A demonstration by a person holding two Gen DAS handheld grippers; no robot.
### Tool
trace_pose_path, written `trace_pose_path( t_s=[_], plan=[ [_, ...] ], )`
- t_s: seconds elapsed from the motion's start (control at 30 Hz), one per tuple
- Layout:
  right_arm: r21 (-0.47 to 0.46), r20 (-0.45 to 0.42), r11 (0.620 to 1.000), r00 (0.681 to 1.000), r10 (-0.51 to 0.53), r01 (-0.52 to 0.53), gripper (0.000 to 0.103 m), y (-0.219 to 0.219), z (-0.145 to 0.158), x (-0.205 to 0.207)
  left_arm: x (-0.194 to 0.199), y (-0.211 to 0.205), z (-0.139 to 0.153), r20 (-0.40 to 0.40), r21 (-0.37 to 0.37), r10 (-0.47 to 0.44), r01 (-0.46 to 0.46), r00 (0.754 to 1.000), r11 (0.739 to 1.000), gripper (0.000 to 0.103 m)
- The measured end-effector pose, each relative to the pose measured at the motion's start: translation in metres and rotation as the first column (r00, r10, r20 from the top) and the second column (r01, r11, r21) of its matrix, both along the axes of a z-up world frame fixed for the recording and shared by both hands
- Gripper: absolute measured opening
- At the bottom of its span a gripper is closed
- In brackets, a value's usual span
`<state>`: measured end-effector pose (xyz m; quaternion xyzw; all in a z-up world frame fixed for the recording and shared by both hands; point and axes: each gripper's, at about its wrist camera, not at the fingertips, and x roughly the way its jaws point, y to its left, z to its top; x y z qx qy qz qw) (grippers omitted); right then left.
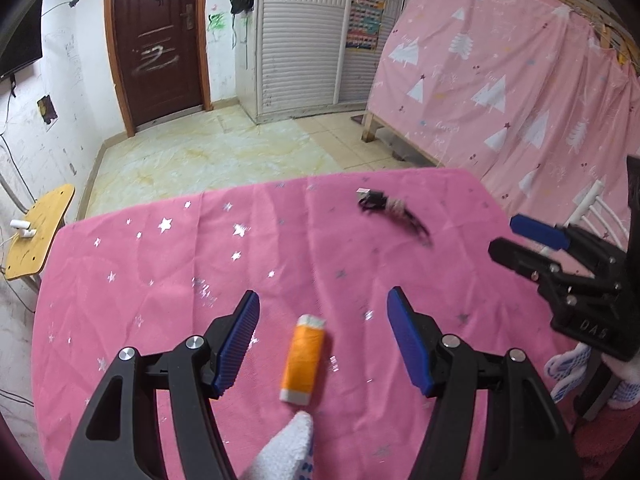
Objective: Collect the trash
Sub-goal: 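Return over the table and grasp the orange thread spool with the left gripper, then hold the spool in the left gripper while the right gripper grasps the black cable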
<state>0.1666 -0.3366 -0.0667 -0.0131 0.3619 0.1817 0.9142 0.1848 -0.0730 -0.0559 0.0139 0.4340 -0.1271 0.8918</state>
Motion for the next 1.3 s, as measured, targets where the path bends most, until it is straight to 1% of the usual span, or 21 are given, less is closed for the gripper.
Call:
trace_pose_path(
  t_s=[0.03,0.2,0.27,0.4,0.43,0.5,0.57,0.67,1.0,1.07,1.1,1.17,1.23,1.3],
  plan=[
    [-0.004,-0.003,1.0,1.0,0.004,-0.004,0.058,0.003,-0.001,0.003,0.0,0.004,-0.004,-0.005,0.009,0.001,-0.001,1.0,1.0,0.057],
    [-0.02,-0.019,1.0,1.0,0.022,-0.023,0.058,0.016,-0.006,0.013,0.001,0.005,-0.02,-0.039,0.046,-0.013,0.015,0.999,0.999,0.044],
    [-0.031,-0.026,0.999,0.999,0.03,-0.031,0.058,0.021,-0.008,0.017,0.001,0.004,-0.027,-0.045,0.063,-0.017,0.02,0.999,0.998,0.035],
    [-0.045,-0.031,0.998,0.999,0.037,-0.038,0.059,0.031,-0.009,0.024,0.002,0.004,-0.034,-0.047,0.082,-0.02,0.024,0.999,0.996,0.028],
    [-0.048,-0.031,0.998,0.999,0.038,-0.039,0.059,0.032,-0.01,0.027,0.002,0.003,-0.034,-0.036,0.092,-0.021,0.024,0.999,0.995,0.024],
    [-0.054,-0.035,0.998,0.999,0.042,-0.044,0.059,0.036,-0.011,0.032,0.001,0.004,-0.035,-0.028,0.097,-0.024,0.026,0.999,0.995,0.021],
    [-0.064,-0.041,0.997,0.998,0.046,-0.049,0.059,0.041,-0.013,0.039,0.001,0.003,-0.036,-0.018,0.113,-0.018,0.02,1.0,0.993,0.011],
    [-0.084,-0.054,0.995,0.997,0.053,-0.058,0.059,0.049,-0.018,0.051,-0.001,0.001,-0.035,-0.004,0.13,-0.014,0.015,1.0,0.991,0.008],
    [-0.151,-0.101,0.987,0.994,0.036,-0.051,0.059,0.071,-0.036,0.085,-0.002,0.014,-0.034,0.0,0.084,-0.01,0.01,1.0,0.996,0.008],
    [-0.159,-0.113,0.986,0.993,0.036,-0.053,0.044,0.073,-0.039,0.089,-0.003,0.015,-0.034,0.003,0.087,-0.01,0.01,1.0,0.996,0.008],
    [-0.164,-0.115,0.985,0.993,0.035,-0.054,0.041,0.073,-0.04,0.089,-0.003,0.015,-0.034,0.004,0.088,-0.009,0.009,1.0,0.996,0.008],
    [-0.167,-0.114,0.985,0.993,0.025,-0.044,0.028,0.071,-0.041,0.09,-0.004,0.014,-0.034,0.005,0.091,-0.009,0.008,1.0,0.996,0.008],
    [-0.169,-0.112,0.985,0.994,0.017,-0.036,0.022,0.07,-0.041,0.09,-0.004,0.013,-0.033,0.006,0.094,-0.006,0.006,1.0,0.996,0.008],
    [-0.162,-0.11,0.986,0.994,0.016,-0.034,0.019,0.07,-0.041,0.089,-0.005,0.012,-0.032,0.006,0.099,0.0,0.0,1.0,0.995,0.008]
  ],
)
